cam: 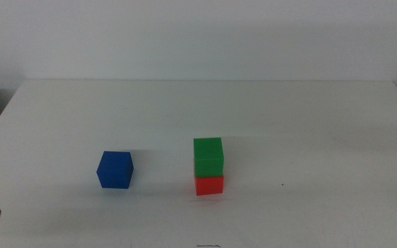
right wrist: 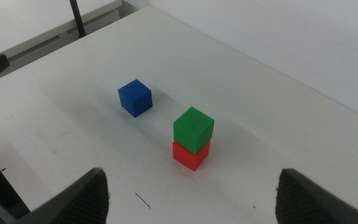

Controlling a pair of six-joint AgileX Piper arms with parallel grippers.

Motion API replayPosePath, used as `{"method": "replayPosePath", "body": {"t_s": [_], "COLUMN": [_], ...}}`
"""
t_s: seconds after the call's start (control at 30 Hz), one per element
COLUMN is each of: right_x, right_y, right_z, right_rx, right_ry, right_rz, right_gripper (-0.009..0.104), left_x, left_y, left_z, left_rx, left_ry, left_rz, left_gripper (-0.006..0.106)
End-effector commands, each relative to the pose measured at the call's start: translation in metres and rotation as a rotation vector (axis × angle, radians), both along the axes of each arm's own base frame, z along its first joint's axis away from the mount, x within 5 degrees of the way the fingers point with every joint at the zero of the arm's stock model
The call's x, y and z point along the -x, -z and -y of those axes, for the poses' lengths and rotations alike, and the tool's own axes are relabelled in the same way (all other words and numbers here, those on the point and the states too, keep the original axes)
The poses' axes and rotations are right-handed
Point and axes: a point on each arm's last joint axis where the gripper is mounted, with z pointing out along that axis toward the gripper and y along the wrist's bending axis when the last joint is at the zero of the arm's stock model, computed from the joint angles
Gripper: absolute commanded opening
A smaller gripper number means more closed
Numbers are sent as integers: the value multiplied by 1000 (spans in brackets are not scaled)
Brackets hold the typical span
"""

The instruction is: Stack red cubes first, then green, then blue cubes in a specific spot.

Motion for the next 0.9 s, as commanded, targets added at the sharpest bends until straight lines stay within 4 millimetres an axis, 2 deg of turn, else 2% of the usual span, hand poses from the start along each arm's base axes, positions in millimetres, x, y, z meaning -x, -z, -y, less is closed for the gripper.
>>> {"method": "replayPosePath", "body": {"t_s": [0.0, 0.07, 0.2, 0.37, 0.53, 0.87], "right_x": [-1, -1, -1, -1, -1, -1], "right_y": [-13, -13, -13, -13, -13, -13], "right_z": [1, 1, 1, 1, 1, 1], "right_rx": [-47, -47, -47, -47, -47, -47], "right_ry": [16, 16, 16, 16, 16, 16], "right_rz": [80, 80, 80, 80, 80, 80], "right_gripper": [80, 80, 80, 80, 80, 80], "left_x": [-4, -15, -38, -62, -80, -108], "left_y": [-27, -45, -96, -128, -140, -135], "left_z": [0, -1, 1, 6, 8, 12], "left_rx": [-4, -14, -31, 37, 50, 49], "left_ry": [2, -1, 22, 54, 63, 76], "left_rz": [5, -138, -385, -719, -973, -1074], "left_gripper": [93, 93, 93, 93, 93, 92]}}
